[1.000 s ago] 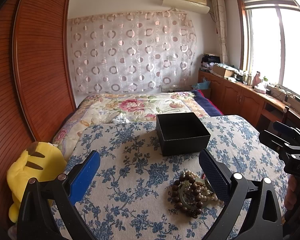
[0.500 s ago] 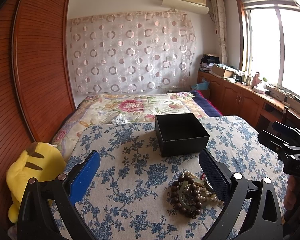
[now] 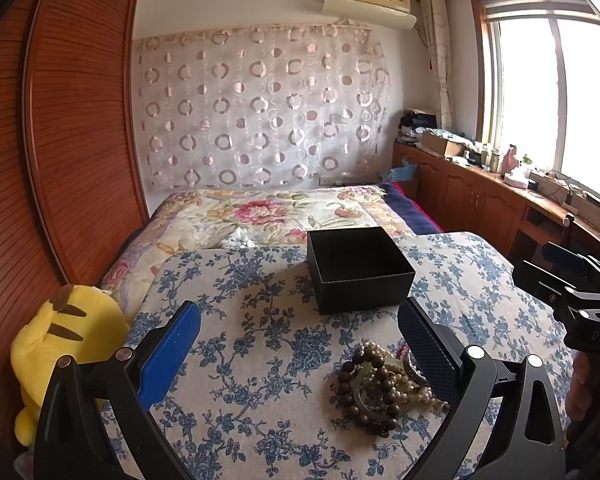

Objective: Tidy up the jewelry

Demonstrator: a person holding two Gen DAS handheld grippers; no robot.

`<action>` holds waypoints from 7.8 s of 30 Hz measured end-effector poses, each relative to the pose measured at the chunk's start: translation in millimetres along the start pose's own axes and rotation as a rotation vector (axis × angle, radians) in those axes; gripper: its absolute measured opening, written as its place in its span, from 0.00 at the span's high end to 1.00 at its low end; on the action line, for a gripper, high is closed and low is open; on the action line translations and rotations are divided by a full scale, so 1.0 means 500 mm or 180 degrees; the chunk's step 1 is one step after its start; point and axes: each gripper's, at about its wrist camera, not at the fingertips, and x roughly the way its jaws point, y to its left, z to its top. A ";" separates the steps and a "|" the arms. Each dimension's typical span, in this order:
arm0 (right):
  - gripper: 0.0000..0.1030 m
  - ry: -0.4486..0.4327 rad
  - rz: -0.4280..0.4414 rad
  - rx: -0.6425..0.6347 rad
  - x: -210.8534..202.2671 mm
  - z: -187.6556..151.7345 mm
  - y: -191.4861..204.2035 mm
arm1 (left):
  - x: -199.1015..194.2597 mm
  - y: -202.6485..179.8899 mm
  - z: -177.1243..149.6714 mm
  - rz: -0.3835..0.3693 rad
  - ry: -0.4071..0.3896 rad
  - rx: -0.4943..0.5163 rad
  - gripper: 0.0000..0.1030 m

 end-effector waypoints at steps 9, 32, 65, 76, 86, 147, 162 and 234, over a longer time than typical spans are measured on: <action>0.02 -0.0008 -0.0002 -0.0010 -0.002 -0.003 -0.002 | -0.015 0.007 0.001 -0.0007 -0.0010 -0.0004 0.07; 0.02 0.0038 0.0073 -0.0024 0.001 -0.008 0.007 | -0.001 0.006 -0.021 -0.0062 0.0086 -0.0038 0.07; 0.75 0.1215 0.0752 -0.0533 0.194 -0.105 0.016 | 0.130 0.052 -0.124 -0.0509 0.0836 0.0010 0.17; 0.85 0.1402 0.0813 -0.0682 0.230 -0.113 0.025 | 0.167 0.050 -0.147 -0.0750 0.1062 -0.0123 0.41; 0.96 0.1195 0.0803 -0.0692 0.200 -0.104 0.012 | 0.217 0.031 -0.148 -0.0963 0.1247 -0.0138 0.62; 0.96 0.0649 0.0502 -0.0700 0.334 0.075 0.013 | 0.183 0.005 0.127 -0.0602 0.0190 0.0273 0.88; 0.93 0.0827 0.0615 -0.0614 0.397 0.050 0.000 | 0.252 -0.017 0.166 -0.0557 0.0241 0.0304 0.88; 0.83 0.1390 0.0871 -0.0609 0.145 -0.165 -0.001 | 0.213 -0.045 -0.095 -0.0851 0.0954 0.0396 0.59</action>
